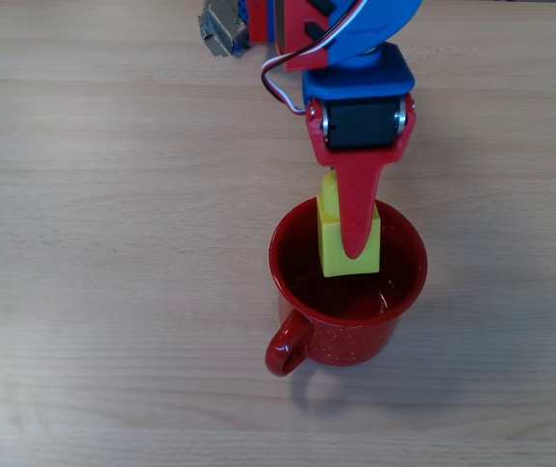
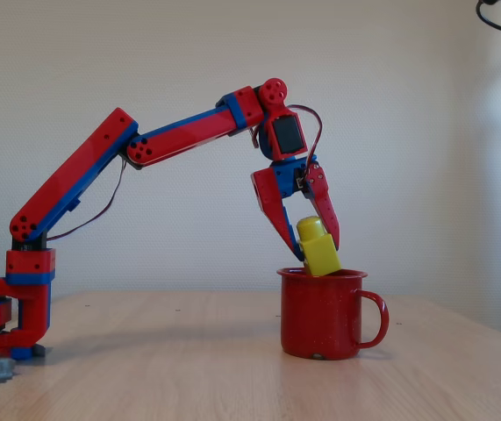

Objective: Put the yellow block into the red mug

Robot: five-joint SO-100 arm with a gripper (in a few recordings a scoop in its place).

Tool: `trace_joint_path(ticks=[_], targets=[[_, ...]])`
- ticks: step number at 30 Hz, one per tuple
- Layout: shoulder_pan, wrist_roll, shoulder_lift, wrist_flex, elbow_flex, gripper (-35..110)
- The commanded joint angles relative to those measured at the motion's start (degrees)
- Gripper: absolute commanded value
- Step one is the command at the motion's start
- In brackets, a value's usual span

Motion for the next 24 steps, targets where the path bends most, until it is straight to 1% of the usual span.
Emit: trace_joint_path(ticks=[1, 3, 7, 11, 18, 24], targets=[[-1.41, 0.7, 2.72, 0.44, -4.04, 0], [-1.41, 0.7, 2.46, 0.62, -3.96, 2], [-1.41, 0.79, 2.29, 1.32, -3.96, 19], [-1.41, 0.44, 2.29, 1.58, -3.96, 28], [-1.05, 0.0, 2.64, 1.67, -3.96, 32], [-0.97, -0.44, 3.25, 1.76, -3.96, 31]])
